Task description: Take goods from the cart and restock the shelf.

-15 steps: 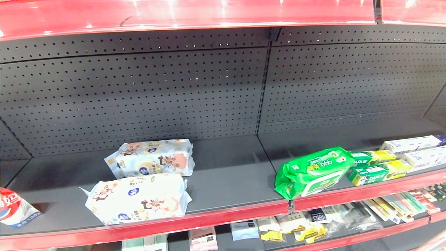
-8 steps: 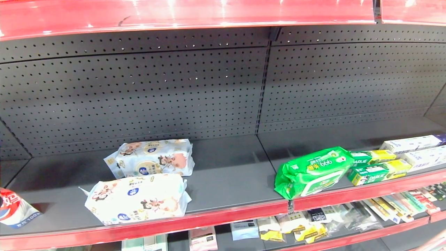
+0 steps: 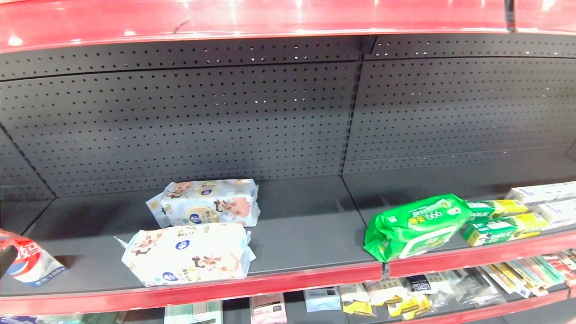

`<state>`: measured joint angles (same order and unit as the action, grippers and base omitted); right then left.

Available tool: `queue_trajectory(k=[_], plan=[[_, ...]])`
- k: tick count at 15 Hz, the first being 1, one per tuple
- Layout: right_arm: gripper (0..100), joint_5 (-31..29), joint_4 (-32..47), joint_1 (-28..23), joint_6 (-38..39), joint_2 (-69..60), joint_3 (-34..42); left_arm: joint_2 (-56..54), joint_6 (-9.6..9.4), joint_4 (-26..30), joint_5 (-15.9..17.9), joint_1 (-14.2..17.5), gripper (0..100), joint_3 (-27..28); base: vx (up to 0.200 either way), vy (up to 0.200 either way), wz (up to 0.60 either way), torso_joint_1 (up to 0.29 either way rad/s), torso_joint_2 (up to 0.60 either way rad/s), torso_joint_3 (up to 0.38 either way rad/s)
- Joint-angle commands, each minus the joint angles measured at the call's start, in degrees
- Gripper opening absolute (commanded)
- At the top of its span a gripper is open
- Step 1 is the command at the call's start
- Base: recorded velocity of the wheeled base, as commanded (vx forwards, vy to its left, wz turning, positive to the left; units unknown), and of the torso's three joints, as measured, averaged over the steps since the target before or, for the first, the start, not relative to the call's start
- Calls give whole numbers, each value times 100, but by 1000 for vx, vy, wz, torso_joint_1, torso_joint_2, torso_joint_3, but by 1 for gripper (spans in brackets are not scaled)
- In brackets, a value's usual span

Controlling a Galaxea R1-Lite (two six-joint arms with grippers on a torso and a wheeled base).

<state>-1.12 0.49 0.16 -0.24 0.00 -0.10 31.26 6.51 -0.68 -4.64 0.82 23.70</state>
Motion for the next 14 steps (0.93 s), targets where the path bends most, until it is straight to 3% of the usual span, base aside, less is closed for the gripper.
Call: queue_trajectory(k=[1, 2, 13, 14], plan=[[100, 7, -5, 2, -2, 9, 1, -199, -1, 7, -1, -3, 100, -102, 0, 0, 600, 12, 2, 2], [100, -2, -5, 2, -2, 9, 1, -287, -1, 16, -1, -3, 100, -155, 0, 0, 600, 7, 7, 2], [100, -2, 4, -7, -11, 9, 1, -489, -97, 16, 7, -11, 100, -384, 0, 0, 0, 0, 0, 0], [100, -2, 4, 2, -11, 9, 1, -489, -97, 16, 16, -11, 100, -384, 0, 0, -600, 2, 2, 7]])
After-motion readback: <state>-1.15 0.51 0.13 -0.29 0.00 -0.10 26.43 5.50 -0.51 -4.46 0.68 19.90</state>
